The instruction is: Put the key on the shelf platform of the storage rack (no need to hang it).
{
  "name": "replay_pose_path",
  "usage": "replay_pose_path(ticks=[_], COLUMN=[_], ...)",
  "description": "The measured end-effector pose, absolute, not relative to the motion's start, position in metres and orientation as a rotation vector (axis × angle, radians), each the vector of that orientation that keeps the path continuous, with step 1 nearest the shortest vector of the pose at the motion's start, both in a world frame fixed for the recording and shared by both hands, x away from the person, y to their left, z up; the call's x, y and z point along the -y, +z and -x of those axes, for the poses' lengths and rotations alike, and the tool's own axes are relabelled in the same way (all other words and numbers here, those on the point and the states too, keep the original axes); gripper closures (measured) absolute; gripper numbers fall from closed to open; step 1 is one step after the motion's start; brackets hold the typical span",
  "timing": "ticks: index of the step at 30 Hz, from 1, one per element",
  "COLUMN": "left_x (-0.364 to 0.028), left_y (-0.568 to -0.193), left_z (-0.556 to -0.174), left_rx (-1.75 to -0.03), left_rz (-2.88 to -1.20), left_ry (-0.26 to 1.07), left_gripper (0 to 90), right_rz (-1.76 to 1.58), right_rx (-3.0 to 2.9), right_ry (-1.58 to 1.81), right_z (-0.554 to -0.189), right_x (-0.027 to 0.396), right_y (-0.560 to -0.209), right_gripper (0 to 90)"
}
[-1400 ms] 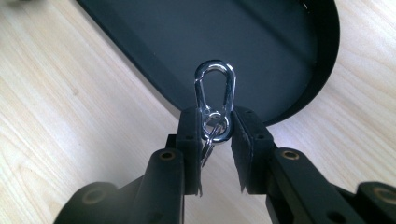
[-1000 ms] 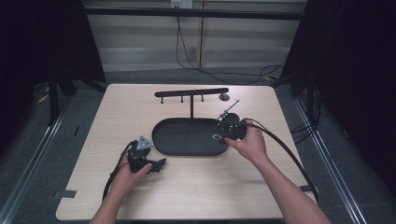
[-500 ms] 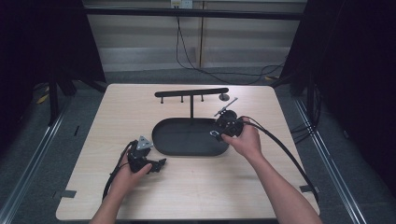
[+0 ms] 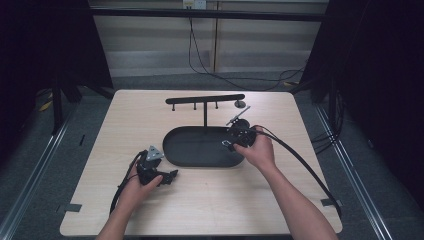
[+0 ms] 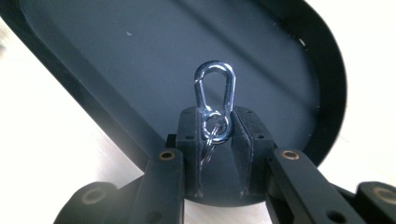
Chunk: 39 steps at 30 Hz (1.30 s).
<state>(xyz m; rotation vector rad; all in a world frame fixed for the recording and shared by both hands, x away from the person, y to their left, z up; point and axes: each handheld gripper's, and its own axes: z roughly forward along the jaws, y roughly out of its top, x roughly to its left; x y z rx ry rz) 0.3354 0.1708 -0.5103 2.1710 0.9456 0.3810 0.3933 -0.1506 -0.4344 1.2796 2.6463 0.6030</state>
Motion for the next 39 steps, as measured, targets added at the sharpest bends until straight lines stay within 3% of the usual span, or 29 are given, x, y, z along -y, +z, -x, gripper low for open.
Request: replay_pose_path(ticks=[39], left_x=[-0.171], left_y=[-0.51], left_z=[-0.335], left_rx=[-0.946], left_rz=[-2.171], left_ry=[0.382], left_gripper=[13.0], right_rz=[-1.225], right_rx=[-2.655], right_ry=[0.517], right_z=[-0.405], right_x=[0.133], right_y=[-0.453], right_gripper=[73.3])
